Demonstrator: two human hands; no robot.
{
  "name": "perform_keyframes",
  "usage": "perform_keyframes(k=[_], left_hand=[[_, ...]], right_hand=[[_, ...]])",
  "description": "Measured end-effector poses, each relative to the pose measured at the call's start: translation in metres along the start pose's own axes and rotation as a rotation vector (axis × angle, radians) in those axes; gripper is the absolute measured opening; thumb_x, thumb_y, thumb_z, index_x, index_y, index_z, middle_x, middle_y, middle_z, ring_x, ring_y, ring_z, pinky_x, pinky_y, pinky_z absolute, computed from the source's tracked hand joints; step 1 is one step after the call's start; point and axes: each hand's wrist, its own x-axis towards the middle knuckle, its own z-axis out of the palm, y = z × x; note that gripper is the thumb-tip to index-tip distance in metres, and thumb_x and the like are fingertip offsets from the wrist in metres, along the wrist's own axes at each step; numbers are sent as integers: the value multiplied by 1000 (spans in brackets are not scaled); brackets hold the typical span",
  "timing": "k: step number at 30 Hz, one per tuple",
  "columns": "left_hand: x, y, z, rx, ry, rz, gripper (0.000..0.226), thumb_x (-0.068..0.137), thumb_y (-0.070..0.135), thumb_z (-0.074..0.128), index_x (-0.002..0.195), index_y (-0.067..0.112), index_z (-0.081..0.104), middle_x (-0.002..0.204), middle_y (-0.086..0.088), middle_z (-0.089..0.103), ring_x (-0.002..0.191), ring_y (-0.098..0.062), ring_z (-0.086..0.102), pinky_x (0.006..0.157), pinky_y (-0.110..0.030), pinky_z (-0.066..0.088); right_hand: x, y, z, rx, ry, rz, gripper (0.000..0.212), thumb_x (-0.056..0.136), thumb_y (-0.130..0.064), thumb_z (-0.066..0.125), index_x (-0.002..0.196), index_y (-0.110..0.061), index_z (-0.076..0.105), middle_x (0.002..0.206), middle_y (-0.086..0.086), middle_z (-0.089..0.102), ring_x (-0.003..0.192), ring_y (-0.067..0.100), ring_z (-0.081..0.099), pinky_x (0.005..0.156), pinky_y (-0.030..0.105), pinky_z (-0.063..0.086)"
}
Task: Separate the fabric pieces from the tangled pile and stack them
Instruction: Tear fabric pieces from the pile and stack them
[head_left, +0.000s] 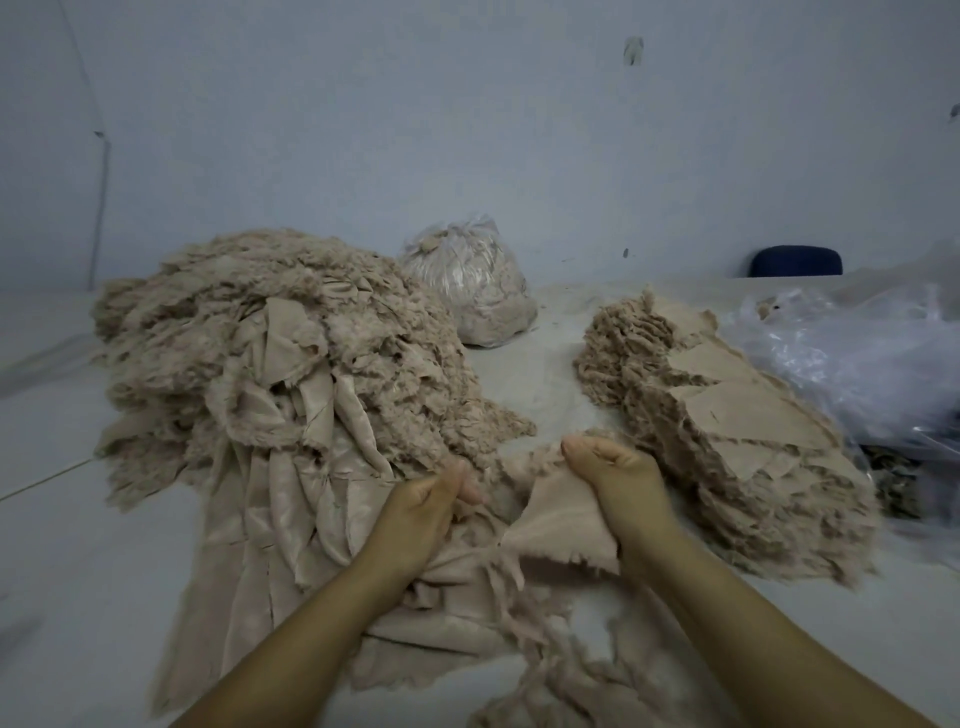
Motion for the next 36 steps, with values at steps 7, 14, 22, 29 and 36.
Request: perform_keyframes(k=[7, 14, 22, 29, 36], left_hand=[[-9, 5, 10, 155, -428, 51, 8, 80, 29, 66, 82, 30, 74, 76, 15, 67, 72, -1, 60, 69, -16, 45], [-10, 9, -1, 105, -458, 81, 31, 85, 34, 52, 55, 33, 63, 49, 14, 40, 46, -1, 35, 49, -14, 33], [-10, 8, -4, 112, -568, 72, 16, 81, 21, 62, 67, 24, 70, 62, 11, 63, 61, 2, 55, 61, -13, 42], [-2, -2, 3, 76, -281, 3, 26, 89, 20, 58, 71, 5, 67, 60, -5, 53, 57, -13, 46, 61, -22, 39], [5, -4, 24, 356, -151, 97, 3, 86, 26, 67, 87, 29, 68, 77, 12, 68, 74, -3, 62, 69, -13, 46]], right_hand=[[15, -12, 4, -101, -120, -173, 15, 86, -21, 69, 73, -22, 77, 76, -7, 74, 75, 2, 65, 71, 20, 52], [33, -9, -2, -93, 141, -205, 16, 88, -16, 68, 79, -28, 73, 72, -27, 68, 74, -16, 61, 77, 9, 49], [55, -12, -19, -256, 255, -107, 26, 90, -25, 66, 87, 0, 72, 93, 10, 74, 90, 26, 67, 87, 44, 53], [57, 1, -31, -974, 33, -41, 55, 96, -26, 51, 145, -13, 29, 144, 13, 41, 129, 31, 42, 100, 39, 40], [27, 9, -22, -1021, 137, -495, 29, 91, -6, 56, 120, -5, 56, 122, 15, 50, 115, 31, 44, 97, 41, 37]])
